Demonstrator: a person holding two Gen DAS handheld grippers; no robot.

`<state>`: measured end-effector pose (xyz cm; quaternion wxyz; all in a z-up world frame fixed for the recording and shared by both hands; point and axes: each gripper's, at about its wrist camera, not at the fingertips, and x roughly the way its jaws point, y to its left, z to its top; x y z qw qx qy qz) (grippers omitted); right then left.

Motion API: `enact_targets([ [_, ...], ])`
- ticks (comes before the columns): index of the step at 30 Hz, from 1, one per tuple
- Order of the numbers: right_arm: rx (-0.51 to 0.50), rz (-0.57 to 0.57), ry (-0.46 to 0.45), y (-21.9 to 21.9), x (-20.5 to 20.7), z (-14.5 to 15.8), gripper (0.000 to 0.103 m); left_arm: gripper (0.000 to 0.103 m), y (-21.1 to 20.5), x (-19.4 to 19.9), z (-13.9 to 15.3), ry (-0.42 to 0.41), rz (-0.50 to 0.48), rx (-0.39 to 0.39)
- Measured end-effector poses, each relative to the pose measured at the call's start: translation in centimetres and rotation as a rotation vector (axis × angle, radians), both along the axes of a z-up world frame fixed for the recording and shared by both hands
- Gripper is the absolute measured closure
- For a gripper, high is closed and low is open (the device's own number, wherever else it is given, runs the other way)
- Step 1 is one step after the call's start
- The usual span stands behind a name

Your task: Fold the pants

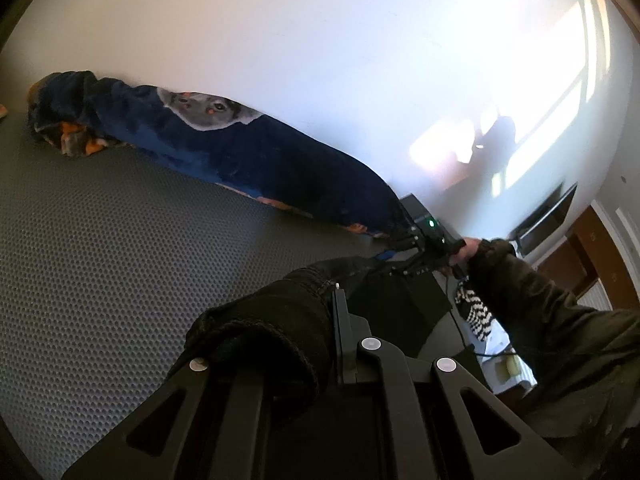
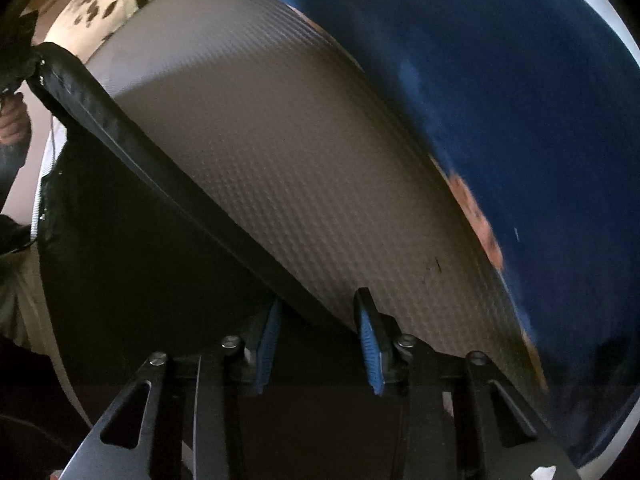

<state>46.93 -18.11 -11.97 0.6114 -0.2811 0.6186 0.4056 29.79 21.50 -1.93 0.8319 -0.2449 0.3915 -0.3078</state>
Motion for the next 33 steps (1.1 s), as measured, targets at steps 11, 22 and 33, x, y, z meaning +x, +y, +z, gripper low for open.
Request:
enact_targets([
  [11,-0.016,-0.159,-0.360,-2.4,-6.9,5.7,0.094,0.095,0.3,-0.3,-0.4,0.022,0.036,0.073],
  [22,-0.004,-0.380,-0.477,-6.1,-21.2,11.1,0.095,0.091,0.0,-7.5,0.4,0.042,-0.082,0.150],
  [33,0.024,-0.491,-0.321,-7.2,-33.0,6.5,0.096,0.087,0.0,-14.8,-4.7,0.158,-0.187,0.309],
])
